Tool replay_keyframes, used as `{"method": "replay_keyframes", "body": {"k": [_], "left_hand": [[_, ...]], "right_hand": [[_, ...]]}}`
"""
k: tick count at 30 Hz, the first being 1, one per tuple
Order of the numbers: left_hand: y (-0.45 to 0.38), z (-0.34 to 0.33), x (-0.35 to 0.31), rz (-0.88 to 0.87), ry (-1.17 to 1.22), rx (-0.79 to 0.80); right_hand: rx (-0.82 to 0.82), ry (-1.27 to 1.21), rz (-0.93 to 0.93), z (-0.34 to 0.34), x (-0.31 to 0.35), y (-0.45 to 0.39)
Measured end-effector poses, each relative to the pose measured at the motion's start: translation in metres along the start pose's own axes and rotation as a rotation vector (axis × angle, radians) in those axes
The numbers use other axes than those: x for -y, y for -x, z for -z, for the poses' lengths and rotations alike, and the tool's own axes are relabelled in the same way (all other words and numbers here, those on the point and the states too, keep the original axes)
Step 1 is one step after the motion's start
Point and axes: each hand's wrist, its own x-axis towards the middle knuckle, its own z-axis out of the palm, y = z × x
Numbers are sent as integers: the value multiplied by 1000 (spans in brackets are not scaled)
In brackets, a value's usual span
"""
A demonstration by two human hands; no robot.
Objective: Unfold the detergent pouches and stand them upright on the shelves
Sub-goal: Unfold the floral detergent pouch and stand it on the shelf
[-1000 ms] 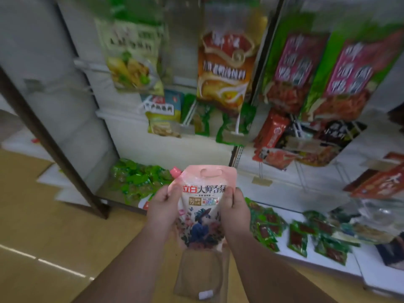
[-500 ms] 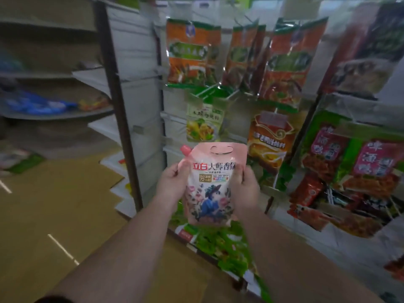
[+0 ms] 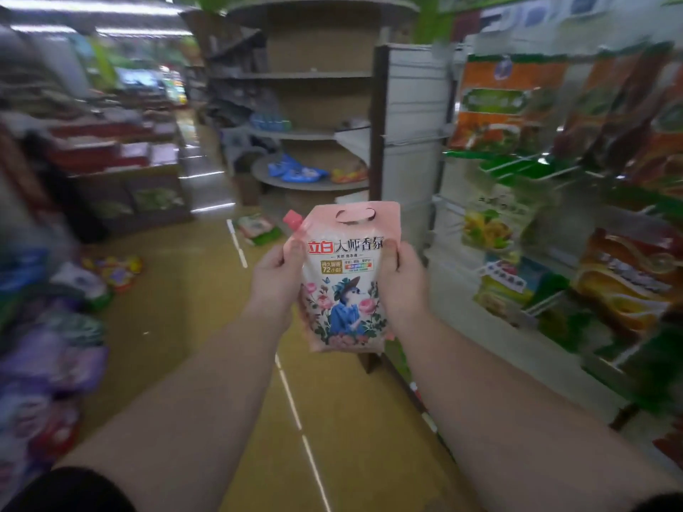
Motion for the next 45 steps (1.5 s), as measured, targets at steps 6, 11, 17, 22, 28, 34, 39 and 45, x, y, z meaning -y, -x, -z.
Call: {"method": "replay_keyframes", "body": {"k": [6, 11, 17, 22, 28, 34, 39, 45], "left_hand": [[21, 83, -44, -63, -53, -228], [40, 153, -70, -147, -69, -394], [73, 246, -91, -218, -35, -550], [107, 332, -107, -223, -2, -666], [154, 442, -123, -209, -45, -818], [201, 540, -131, -230, 6, -939], [243, 624, -130, -225, -27, -1038], [289, 705, -135, -273, 33, -1136]], "right_hand": [[191, -127, 43, -63, 58, 36], [395, -221, 35, -114, 111, 64], [622, -345, -31, -186, 164, 118], [814, -440, -130, -249, 209, 185], [982, -505, -202, -318, 259, 279], [1085, -508, -200, -383, 303, 382], [1144, -480, -165, -428, 336, 461], [1269, -490, -163, -475, 380, 556]]}}
